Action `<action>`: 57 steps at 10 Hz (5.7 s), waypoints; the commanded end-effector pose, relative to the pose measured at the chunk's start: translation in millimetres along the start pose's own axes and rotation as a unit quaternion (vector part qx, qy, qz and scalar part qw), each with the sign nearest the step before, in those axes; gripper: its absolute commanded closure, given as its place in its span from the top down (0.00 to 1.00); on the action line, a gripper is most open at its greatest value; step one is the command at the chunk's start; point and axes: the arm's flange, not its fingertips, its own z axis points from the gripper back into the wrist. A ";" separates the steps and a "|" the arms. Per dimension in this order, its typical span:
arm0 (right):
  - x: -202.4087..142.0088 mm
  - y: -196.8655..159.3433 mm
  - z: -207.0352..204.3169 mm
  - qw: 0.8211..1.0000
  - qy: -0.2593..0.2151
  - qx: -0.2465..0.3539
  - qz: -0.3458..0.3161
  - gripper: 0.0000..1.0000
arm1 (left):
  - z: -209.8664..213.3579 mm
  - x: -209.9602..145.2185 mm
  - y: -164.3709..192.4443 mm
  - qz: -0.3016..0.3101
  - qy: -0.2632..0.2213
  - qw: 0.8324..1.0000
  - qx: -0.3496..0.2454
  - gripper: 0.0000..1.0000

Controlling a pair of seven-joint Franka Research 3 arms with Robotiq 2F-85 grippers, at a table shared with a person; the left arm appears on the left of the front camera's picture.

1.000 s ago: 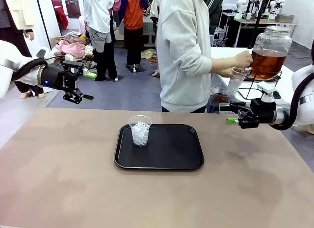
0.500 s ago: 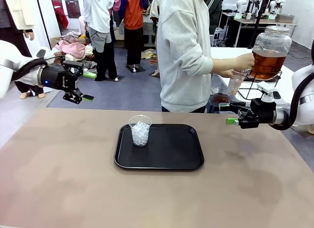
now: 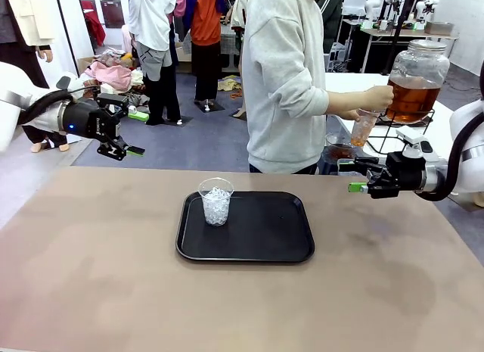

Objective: Pour the drink into the iced cup.
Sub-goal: Pick up the iced cup indicated by the human and present it to them.

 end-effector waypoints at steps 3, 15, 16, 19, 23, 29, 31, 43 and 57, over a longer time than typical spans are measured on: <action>3.2 -1.4 -0.2 1.000 0.004 -0.002 0.002 1.00 | -0.7 -1.9 -2.6 -0.001 -0.003 1.000 -0.004 1.00; 3.2 -1.4 -0.2 1.000 0.004 -0.002 0.002 1.00 | -0.7 -1.9 -2.6 -0.001 -0.003 1.000 -0.004 1.00; 3.2 -1.4 -0.2 1.000 0.004 -0.002 0.002 1.00 | -0.7 -1.9 -2.6 -0.001 -0.003 1.000 -0.004 1.00; 3.2 -1.4 -0.2 1.000 0.004 -0.002 0.002 1.00 | -0.7 -1.9 -2.6 -0.001 -0.003 1.000 -0.004 1.00; 3.2 -1.4 -0.2 1.000 0.004 -0.002 0.002 1.00 | -0.7 -1.9 -2.6 -0.001 -0.003 1.000 -0.004 1.00; 3.2 -1.4 -0.2 1.000 0.004 -0.002 0.002 1.00 | -0.7 -1.9 -2.6 -0.001 -0.003 1.000 -0.004 1.00; 3.2 -1.4 -0.2 1.000 0.004 -0.002 0.002 1.00 | -0.7 -1.9 -2.6 -0.001 -0.003 1.000 -0.004 1.00; 3.2 -1.4 -0.2 1.000 0.004 -0.002 0.002 1.00 | -0.7 -1.9 -2.6 -0.001 -0.003 1.000 -0.004 1.00; 3.2 -1.4 -0.2 1.000 0.004 -0.002 0.002 1.00 | -0.7 -1.9 -2.6 -0.001 -0.003 1.000 -0.004 1.00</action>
